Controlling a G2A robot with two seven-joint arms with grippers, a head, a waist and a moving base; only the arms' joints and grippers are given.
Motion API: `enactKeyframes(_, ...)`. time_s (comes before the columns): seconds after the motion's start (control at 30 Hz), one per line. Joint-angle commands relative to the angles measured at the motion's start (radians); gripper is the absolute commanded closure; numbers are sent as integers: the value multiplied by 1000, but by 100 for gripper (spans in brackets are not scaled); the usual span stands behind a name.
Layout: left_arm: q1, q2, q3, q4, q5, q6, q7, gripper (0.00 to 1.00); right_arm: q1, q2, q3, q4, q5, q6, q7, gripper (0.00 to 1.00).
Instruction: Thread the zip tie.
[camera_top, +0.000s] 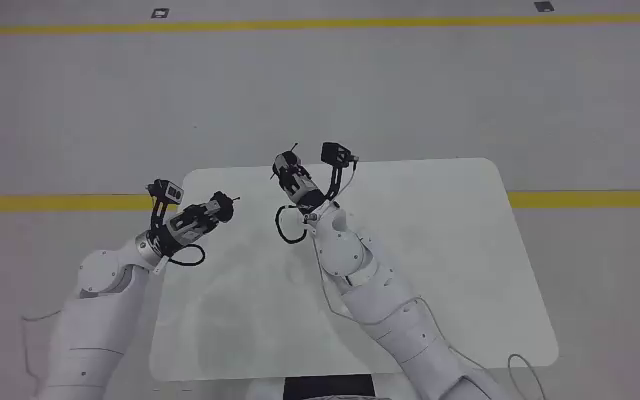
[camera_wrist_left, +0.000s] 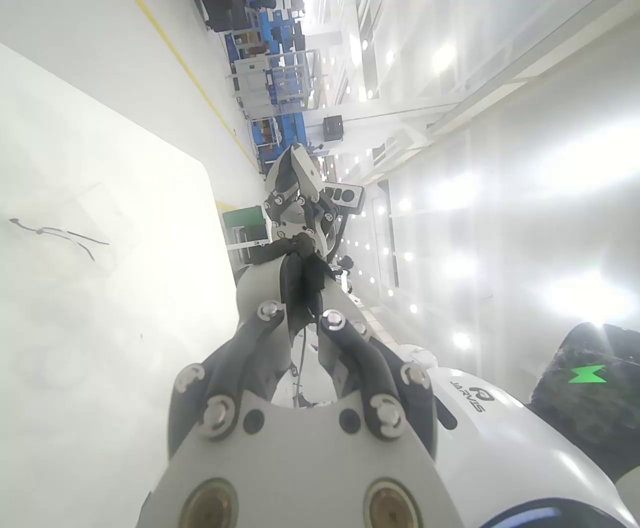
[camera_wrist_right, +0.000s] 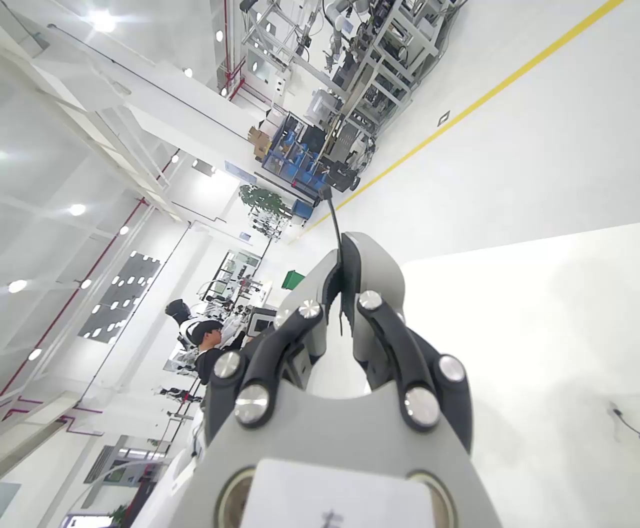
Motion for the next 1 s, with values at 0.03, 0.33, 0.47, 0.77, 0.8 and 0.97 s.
enactKeyframes(0.03,9,-5,30,-15,-4,-6,36,100,-10,-1,-16,-17,-6,-19,-6,100)
enactKeyframes(0.33,-65,-31,106,24,-1,-6,96,100,-8,-2,-33,-8,-63,-51,-70,100)
enactKeyframes(0.47,-102,-47,131,53,29,-6,87,100,-18,-1,-29,-16,-85,-57,-108,100)
enactKeyframes(0.77,-102,-47,131,53,29,-6,87,100,-19,-1,-27,-17,-93,-53,-122,100)
enactKeyframes(0.8,-102,-47,131,53,29,-6,87,100,-20,-1,-28,-18,-95,-55,-122,100)
enactKeyframes(0.97,-102,-47,131,53,29,-6,87,100,-35,7,-38,-45,-191,-44,-115,100)
